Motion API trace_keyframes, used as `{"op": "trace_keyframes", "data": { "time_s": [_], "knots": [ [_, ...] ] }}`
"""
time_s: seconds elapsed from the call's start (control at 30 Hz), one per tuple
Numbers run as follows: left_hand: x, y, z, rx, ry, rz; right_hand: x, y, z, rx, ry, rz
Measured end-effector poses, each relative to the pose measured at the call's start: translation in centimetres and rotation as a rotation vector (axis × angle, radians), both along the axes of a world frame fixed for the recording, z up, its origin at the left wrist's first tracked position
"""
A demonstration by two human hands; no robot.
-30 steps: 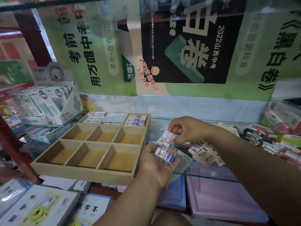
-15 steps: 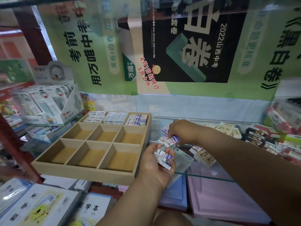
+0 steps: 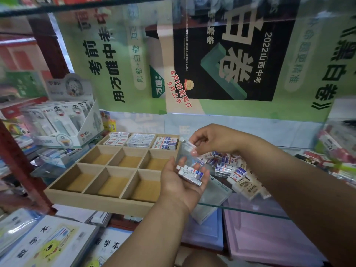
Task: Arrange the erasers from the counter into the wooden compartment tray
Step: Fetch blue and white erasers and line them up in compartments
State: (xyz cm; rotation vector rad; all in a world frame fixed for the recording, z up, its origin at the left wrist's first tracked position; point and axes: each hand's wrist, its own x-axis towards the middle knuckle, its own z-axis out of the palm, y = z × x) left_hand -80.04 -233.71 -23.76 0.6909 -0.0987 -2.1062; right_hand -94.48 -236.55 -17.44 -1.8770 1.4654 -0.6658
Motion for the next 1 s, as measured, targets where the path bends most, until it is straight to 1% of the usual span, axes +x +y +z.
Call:
{"op": "trace_keyframes", "data": {
  "time_s": [0.07,0.17,0.23,0.3,0.37,0.47,0.63,0.83,0.93,1.0],
  "knots": [
    [0.3,-0.2,0.6,-0.029,0.042,-0.014,1.3,0.4,0.0,0.037,-0.024,0.043],
    [1.0,-0.3,1.3,-0.044,0.063,-0.027,2.5,0.6,-0.4,0.053,-0.104,0.034],
    [1.9,-0.3,1.5,-0.049,0.062,-0.025,3.2,0.4,-0.7,0.021,-0.222,-0.007],
    [3.2,-0.4,1.7,-0.048,0.07,-0.007,4.1,-0.2,-0.9,-0.016,-0.361,-0.093],
    [5.0,-0.9,1.8,-0.05,0.075,0.031,5.2,-1.2,-1.2,-0.018,-0.466,-0.138],
    [8.5,-2.0,2.0,-0.073,0.049,0.103,7.0,-2.7,-1.9,-0.001,-0.496,-0.154],
    [15.1,-4.6,1.8,-0.102,0.006,0.277,11.6,-5.9,-3.5,-0.048,-0.396,-0.231],
    [22.8,-9.1,1.4,-0.167,-0.089,0.445,18.5,-11.1,-4.4,-0.216,-0.053,-0.153],
    [24.7,-10.2,0.4,-0.164,-0.122,0.469,21.3,-13.7,-5.4,-0.263,0.036,-0.167],
    [25.1,-10.4,-0.2,-0.176,-0.102,0.45,22.8,-15.0,-5.9,-0.286,0.107,-0.182]
  ]
}}
